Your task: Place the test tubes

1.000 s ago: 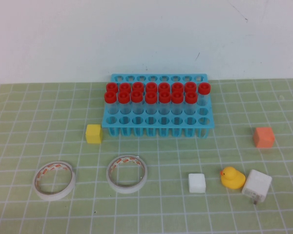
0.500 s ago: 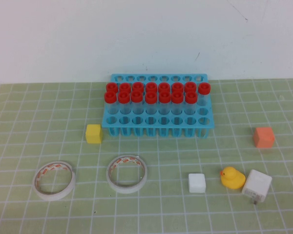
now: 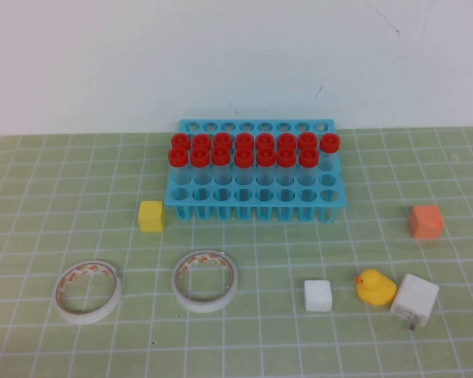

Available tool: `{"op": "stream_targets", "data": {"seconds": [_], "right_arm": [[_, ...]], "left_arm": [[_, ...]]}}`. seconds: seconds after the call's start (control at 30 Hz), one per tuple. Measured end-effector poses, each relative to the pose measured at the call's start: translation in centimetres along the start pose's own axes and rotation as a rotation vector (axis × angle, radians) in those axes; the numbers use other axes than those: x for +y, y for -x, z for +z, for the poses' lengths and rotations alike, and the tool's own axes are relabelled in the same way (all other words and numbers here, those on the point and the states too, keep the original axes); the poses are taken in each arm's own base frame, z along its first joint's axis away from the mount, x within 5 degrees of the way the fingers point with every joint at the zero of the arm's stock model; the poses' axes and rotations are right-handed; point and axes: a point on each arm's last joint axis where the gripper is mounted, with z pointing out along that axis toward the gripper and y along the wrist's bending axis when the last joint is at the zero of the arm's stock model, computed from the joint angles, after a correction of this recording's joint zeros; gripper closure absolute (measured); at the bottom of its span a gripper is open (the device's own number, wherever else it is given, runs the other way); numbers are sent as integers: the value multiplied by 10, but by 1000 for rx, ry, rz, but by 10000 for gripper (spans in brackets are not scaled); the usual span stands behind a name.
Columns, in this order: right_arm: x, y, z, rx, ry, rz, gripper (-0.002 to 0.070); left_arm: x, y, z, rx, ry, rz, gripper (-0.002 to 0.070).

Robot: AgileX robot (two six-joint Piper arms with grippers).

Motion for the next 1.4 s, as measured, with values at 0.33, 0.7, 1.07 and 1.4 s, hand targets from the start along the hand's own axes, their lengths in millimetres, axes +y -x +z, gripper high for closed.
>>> {"op": "stream_targets", "data": {"seconds": [0.33, 0.7, 1.07, 1.4], "right_arm": [[-10, -17, 15, -176, -302, 171, 678], [-21, -36, 27, -160, -548, 305, 678], [-23, -38, 22, -172, -629, 339, 678], [-18, -39, 15, -222, -647, 322, 678]], "left_arm": [[0, 0, 0, 0, 0, 0, 676], [0, 0, 0, 0, 0, 0, 676], [0, 0, 0, 0, 0, 0, 676], [0, 0, 0, 0, 0, 0, 676]]}}
